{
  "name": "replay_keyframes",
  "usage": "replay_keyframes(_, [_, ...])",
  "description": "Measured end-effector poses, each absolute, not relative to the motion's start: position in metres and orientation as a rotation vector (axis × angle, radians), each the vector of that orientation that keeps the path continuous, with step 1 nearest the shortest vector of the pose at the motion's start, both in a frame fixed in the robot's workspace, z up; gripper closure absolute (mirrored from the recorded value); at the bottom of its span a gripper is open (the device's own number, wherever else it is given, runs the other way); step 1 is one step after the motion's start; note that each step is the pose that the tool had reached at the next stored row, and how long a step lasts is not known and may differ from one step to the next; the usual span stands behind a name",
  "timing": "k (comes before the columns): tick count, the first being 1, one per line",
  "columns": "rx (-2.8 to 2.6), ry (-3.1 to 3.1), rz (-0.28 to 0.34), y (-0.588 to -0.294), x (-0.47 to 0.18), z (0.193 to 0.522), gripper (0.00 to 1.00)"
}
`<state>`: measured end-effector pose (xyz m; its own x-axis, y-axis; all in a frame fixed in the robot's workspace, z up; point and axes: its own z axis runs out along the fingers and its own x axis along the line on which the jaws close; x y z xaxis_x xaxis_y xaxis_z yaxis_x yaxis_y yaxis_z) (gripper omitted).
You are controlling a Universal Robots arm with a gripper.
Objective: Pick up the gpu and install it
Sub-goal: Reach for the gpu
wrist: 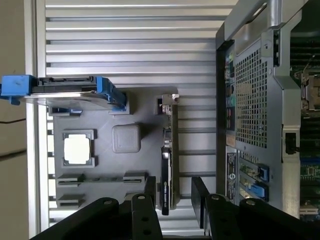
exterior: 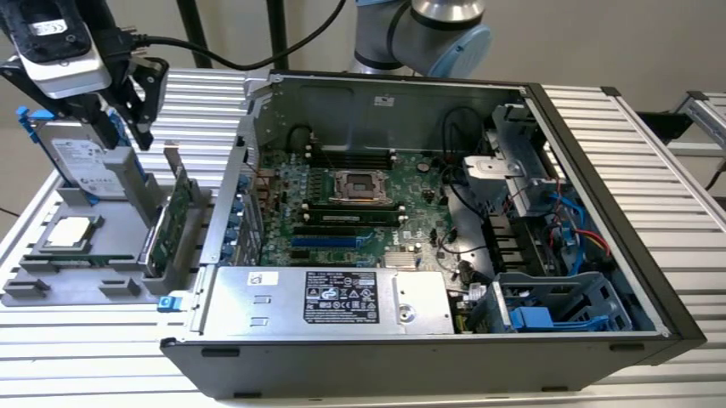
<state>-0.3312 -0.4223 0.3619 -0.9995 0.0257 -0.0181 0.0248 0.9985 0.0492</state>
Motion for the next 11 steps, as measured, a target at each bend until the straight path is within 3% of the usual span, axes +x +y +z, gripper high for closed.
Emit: replay_keyframes(11, [0.04,3.124,0.076,-0.4222,-0.3313,0.3583,0.0])
